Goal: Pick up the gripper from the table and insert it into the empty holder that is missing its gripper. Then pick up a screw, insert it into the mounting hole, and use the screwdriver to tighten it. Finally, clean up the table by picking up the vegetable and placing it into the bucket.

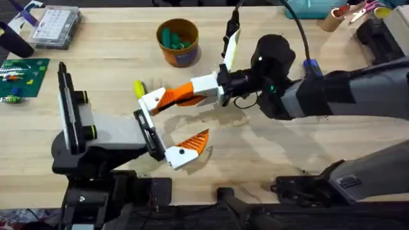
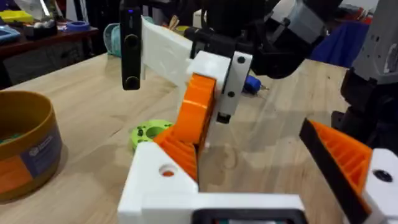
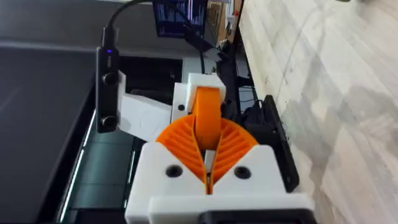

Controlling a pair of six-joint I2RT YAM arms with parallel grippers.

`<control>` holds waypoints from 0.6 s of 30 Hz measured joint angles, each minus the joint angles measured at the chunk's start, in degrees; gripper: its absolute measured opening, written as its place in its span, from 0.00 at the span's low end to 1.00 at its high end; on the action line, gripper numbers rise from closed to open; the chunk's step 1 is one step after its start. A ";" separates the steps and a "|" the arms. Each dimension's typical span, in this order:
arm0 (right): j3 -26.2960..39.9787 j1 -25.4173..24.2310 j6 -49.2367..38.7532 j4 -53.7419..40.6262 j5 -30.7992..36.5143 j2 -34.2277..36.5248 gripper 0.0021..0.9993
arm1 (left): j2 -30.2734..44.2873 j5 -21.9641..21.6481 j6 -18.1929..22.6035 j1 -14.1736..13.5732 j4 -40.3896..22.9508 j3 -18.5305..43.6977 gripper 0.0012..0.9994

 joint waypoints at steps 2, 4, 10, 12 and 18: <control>0.00 0.05 0.00 -0.01 0.14 -0.02 0.01 | 0.00 -0.07 0.00 0.00 0.00 0.00 0.98; 0.00 0.08 0.02 0.00 0.31 0.00 0.01 | 0.01 -0.21 0.00 0.00 0.00 0.00 0.98; 0.00 0.11 0.26 -0.08 0.51 -0.01 0.09 | 0.00 -0.36 0.01 0.00 0.04 0.00 0.98; 0.04 0.43 0.28 -0.40 1.70 0.21 0.30 | 0.00 1.00 0.12 -0.22 0.67 0.09 0.98; 0.11 1.01 0.37 -0.44 2.91 0.73 0.37 | -0.01 2.82 0.09 -0.74 0.85 0.09 0.98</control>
